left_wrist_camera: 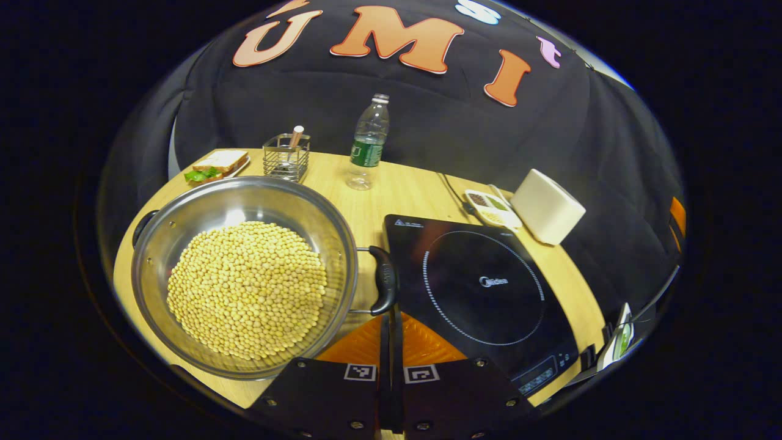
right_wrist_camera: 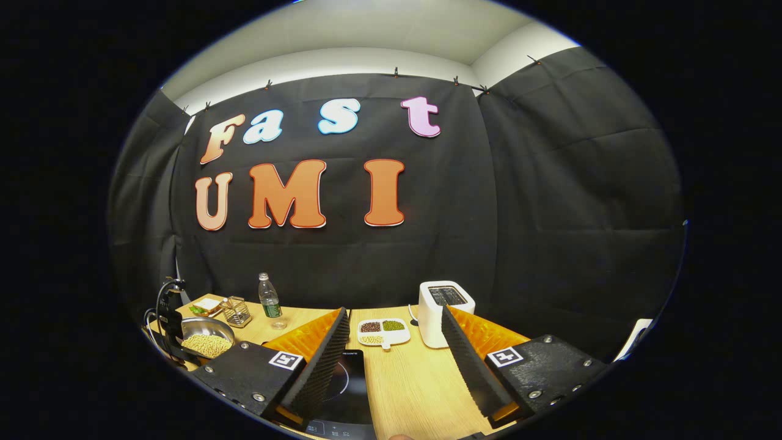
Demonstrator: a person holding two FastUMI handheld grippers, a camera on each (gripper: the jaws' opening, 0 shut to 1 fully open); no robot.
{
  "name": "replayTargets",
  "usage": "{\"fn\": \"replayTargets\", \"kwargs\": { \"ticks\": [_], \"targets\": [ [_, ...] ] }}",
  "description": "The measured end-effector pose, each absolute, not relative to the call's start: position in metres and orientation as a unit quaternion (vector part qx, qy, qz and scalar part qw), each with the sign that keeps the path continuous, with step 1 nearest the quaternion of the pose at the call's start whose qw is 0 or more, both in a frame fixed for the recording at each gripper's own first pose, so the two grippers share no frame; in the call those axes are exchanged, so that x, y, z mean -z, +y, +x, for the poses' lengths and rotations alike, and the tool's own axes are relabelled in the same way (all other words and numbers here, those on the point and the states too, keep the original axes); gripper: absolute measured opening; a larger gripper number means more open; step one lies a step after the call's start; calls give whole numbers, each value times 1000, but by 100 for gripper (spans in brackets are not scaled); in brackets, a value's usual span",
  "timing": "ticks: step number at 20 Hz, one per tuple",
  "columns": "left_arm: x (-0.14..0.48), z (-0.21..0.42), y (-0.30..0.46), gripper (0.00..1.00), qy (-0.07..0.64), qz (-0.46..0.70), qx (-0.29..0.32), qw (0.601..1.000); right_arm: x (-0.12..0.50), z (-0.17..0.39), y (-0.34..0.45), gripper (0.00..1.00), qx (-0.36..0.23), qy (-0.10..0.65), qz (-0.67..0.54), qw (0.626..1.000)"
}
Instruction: First push the handle of the pot to place it horizontally, then grasp the pot with both hands and set it on the induction cooktop.
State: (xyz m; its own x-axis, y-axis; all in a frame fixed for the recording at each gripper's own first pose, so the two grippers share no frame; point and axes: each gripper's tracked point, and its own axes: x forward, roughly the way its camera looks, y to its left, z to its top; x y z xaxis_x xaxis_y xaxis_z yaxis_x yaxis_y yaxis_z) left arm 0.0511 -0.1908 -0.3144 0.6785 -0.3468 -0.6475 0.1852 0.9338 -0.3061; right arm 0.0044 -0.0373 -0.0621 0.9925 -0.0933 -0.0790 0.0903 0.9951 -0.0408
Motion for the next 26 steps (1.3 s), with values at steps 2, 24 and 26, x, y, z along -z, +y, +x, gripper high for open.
{"fn": "replayTargets", "kwargs": {
  "ticks": [2, 24, 26],
  "targets": [
    [290, 48, -183, 2, 346, -107, 162, 918, 58, 6, -25, 94, 42, 38, -20, 998],
    [233, 50, 101, 55, 187, -86, 60, 977, 154, 32, 221, 94, -73, 160, -19, 984],
    [242, 61, 112, 69, 191, -95, 62, 975, 172, 37, 236, 95, -74, 181, -25, 980]
  ]
}}
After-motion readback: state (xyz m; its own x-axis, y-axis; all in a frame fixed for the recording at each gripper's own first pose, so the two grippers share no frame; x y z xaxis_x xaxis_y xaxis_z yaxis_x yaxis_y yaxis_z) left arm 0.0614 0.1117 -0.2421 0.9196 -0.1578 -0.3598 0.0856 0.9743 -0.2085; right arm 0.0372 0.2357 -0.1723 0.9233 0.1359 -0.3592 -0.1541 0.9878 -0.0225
